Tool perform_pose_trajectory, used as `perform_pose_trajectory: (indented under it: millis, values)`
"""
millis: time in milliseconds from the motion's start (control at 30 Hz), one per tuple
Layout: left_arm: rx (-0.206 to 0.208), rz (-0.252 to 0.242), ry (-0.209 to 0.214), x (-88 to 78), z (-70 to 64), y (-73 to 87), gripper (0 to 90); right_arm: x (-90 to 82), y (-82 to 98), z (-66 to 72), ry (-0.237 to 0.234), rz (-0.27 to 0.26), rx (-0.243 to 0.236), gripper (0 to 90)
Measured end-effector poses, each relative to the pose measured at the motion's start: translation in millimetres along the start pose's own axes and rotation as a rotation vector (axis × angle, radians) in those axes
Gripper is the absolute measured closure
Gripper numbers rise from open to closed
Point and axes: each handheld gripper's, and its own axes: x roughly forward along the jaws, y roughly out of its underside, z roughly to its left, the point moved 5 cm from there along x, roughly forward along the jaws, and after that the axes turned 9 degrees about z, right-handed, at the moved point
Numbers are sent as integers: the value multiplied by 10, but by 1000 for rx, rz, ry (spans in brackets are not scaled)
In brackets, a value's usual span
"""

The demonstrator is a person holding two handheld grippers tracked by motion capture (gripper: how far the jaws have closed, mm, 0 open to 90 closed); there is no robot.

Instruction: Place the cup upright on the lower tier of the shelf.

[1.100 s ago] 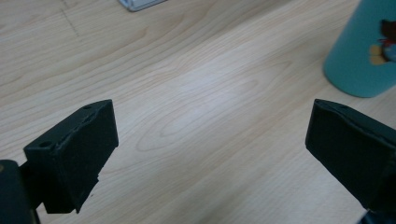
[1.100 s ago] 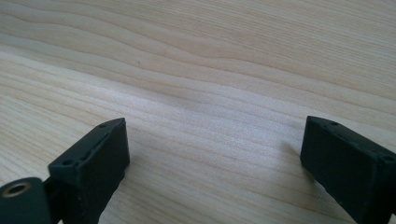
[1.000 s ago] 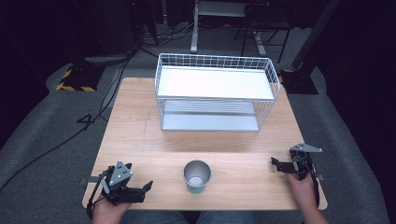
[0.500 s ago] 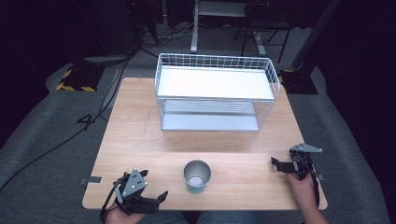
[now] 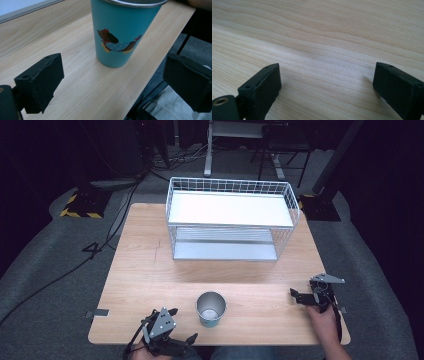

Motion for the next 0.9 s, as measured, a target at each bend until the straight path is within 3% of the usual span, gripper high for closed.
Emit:
perform_pose_trajectory:
  millis: [400,567,900]
  values:
    - [-16,-27,49,228,-119,-36,44,0,-1,2,-1,1,-1,81]
    - [-40,-20,16,355,-117,-41,44,3,-3,2,-2,1,-5,81]
    - [-38,-37,33,542,-116,-96,44,3,-4,3,-3,3,-5,81]
